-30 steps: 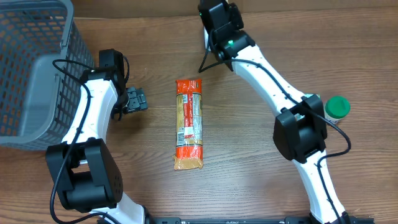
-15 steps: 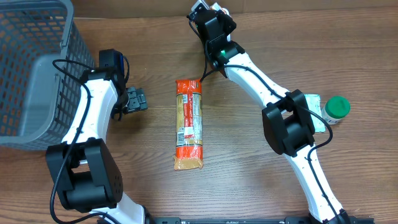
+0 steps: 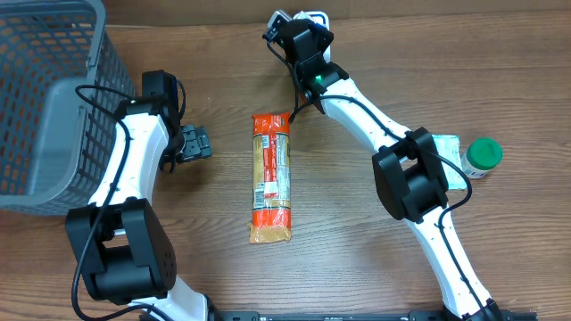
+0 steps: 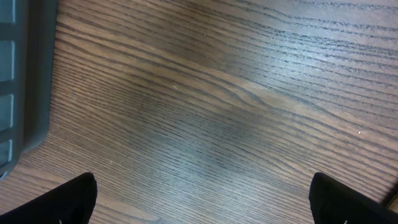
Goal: Scan the item barcode
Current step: 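Hold the orange packet under the white scanner with the right gripper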
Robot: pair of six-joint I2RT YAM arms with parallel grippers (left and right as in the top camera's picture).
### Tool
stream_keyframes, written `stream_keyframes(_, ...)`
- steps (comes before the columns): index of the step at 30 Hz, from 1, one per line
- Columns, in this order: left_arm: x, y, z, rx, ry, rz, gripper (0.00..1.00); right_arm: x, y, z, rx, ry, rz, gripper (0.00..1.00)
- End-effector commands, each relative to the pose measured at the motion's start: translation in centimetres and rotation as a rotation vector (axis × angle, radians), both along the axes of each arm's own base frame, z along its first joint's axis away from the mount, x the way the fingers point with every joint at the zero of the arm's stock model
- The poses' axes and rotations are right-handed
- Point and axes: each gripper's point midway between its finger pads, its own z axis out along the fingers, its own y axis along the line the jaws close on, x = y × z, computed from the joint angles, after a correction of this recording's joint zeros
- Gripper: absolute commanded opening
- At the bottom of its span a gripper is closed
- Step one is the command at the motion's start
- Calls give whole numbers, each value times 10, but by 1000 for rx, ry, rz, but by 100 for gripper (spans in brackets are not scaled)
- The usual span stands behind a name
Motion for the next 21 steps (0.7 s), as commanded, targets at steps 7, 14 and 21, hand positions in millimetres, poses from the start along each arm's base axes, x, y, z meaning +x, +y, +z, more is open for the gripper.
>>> stream_keyframes(7, 2, 1, 9, 15, -22, -14, 100, 10, -4, 23, -99, -83, 6, 4)
stream_keyframes(14, 2, 1, 9, 15, -22, -14, 100, 14, -17, 52, -74, -195, -101, 4)
stream_keyframes(21, 2, 1, 9, 14, -22, -14, 100, 2, -24, 98, 93, -210, -153, 4)
